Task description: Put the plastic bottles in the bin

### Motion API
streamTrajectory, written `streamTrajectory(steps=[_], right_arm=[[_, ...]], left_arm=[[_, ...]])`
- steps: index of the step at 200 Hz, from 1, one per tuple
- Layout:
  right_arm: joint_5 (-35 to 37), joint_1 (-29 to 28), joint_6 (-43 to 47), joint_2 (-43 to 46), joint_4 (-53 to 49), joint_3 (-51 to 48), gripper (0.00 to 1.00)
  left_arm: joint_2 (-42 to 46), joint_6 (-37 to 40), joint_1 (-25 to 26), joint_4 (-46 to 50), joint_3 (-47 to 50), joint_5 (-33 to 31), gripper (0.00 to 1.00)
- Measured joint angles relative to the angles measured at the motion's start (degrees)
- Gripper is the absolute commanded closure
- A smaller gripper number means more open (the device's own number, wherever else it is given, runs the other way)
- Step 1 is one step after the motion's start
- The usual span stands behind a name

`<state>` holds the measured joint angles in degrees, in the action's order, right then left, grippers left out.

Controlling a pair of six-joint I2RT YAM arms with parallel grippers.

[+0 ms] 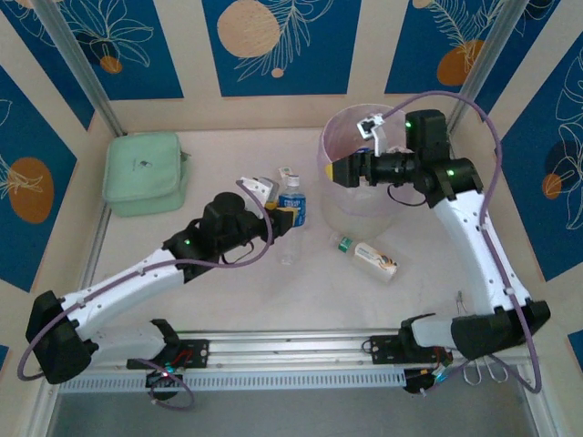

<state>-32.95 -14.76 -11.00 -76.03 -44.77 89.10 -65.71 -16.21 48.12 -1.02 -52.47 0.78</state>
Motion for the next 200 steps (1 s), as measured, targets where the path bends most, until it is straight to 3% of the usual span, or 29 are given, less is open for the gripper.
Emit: streamTrajectory(steps=[27,91,132,165,184,200], right_arm=[[-0.1,-3.2,1.2,-3.4,-0.3,0.8,0.07],[0.8,-10.3,1.9,-8.2,0.1,1.9,0.11],[0.9,-11.1,0.6,-10.4,2.6,1.9,0.40],[1.6,-11.0,-0.2,-10.3,4.0,2.0,0.71],[2.3,-11.0,-1.3,-9.5,4.9,2.1,0.86],[4.2,-10.6,-1.9,-9.2,4.9,3.3,0.90]], left_arm=[[0.0,4.1,-1.2,0.0,-1.7,3.8,0.63],[-1.4,5.4,-1.5,-0.2,-4.7,5.2,0.63],[-1.8,5.4,-1.5,-0.2,-4.8,5.2,0.64],[-2.0,4.7,-1.7,0.3,-5.4,3.8,0.63],[-2.0,3.6,-1.8,0.7,-6.1,2.5,0.46],[-1.6,2.5,-1.8,0.2,-6.2,0.4,0.31]])
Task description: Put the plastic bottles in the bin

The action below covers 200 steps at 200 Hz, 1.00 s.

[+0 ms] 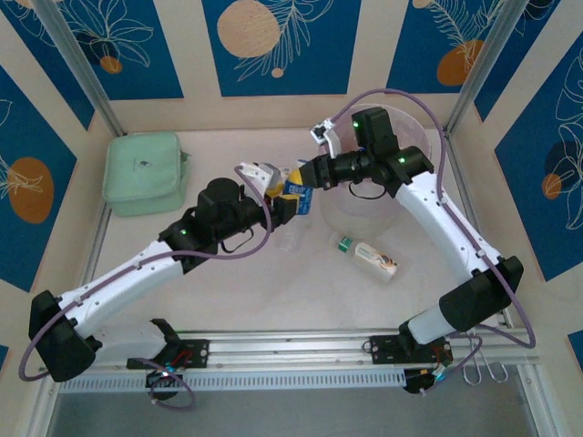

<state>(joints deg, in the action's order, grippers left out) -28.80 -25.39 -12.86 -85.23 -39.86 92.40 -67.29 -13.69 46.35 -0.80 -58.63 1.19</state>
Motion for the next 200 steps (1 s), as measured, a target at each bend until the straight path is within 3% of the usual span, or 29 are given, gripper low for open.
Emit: streamTrajectory(steps=[13,27,102,140,200], right_arm=[[1.2,1.1,0.2,-0.2,-0.5,2.8,0.91],[2.4,2.9,0.5,-0.3,-0.9,7.1,0.91],[6.8,21.6,-2.5,2.8,10.2,15.6,0.94],[9.9,22.6,-0.4,0.7,12.4,16.7,0.94],[15.9,18.1,6.1,-5.5,11.9,14.6,0.95]], left_arm=[[0.9,-0.7,-0.1,0.0,0.4,-2.1,0.12],[2.6,-2.1,-0.2,0.0,1.5,-4.2,0.04],[9.3,-14.8,-0.5,2.2,13.4,-11.5,0.02],[6.1,-20.3,-1.2,2.1,19.7,-11.8,0.03],[6.1,-23.6,-1.9,0.8,21.0,-11.8,0.04]])
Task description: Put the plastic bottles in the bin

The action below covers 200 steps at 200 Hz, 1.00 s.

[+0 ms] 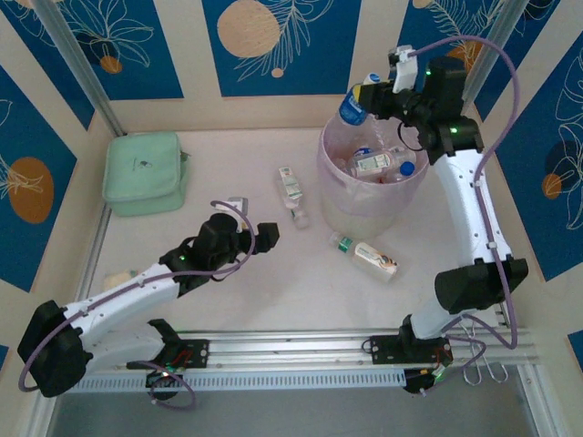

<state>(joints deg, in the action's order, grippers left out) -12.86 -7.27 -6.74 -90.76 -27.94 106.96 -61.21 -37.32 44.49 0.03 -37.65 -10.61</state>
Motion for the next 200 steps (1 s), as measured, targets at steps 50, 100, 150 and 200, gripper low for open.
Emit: streamTrajectory(steps=[50,100,150,200], right_arm=[[4.6,-2.6,4.8,-3.7,-0.1,-6.1,0.97],[12.0,-6.6,7.8,-5.0,3.0,-8.6,0.97],[12.8,-6.1,4.2,-4.6,11.6,-13.8,0.97],[5.0,-2.9,-1.3,-4.8,4.3,-9.9,0.96]], left_arm=[[1.2,-0.8,-0.8,0.0,1.2,0.0,0.05],[1.2,-1.4,-1.2,0.0,1.7,0.0,0.05],[1.2,-1.4,-1.7,0.0,1.8,0.0,0.06],[1.2,-1.5,-2.1,0.0,2.2,0.0,0.06]])
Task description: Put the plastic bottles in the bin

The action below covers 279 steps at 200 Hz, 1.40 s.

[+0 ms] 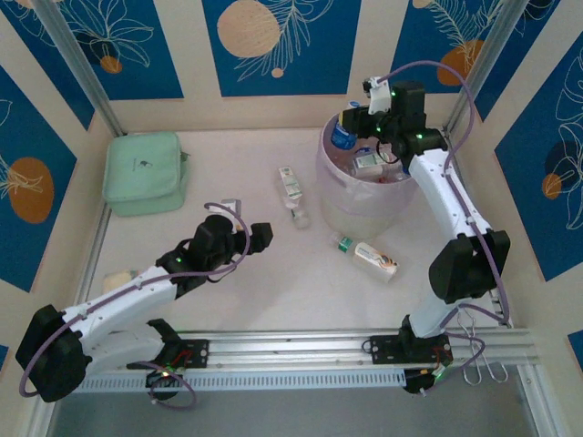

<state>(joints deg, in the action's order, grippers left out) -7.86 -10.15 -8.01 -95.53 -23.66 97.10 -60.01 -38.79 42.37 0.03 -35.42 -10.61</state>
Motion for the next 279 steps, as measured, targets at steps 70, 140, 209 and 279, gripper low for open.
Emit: streamTrajectory(steps=[70,140,209,279], right_arm=[[-9.7,3.5,-7.1,-2.1,-18.7,8.3,0.94],[-9.0,1.2,-9.6,-7.5,-16.8,11.9,0.70],[-4.0,-1.5,-8.0,-8.6,-24.3,19.0,0.21],[1.9,-1.3,-4.0,-2.3,-32.1,24.3,0.38]], left_arm=[[0.0,0.1,-0.8,0.1,0.0,0.0,0.06],[-0.7,0.1,-1.7,0.1,0.0,0.7,0.06],[-9.4,0.3,-2.1,0.9,-5.1,1.6,0.03],[-29.5,-0.6,-3.2,-1.4,-18.3,1.6,0.01]])
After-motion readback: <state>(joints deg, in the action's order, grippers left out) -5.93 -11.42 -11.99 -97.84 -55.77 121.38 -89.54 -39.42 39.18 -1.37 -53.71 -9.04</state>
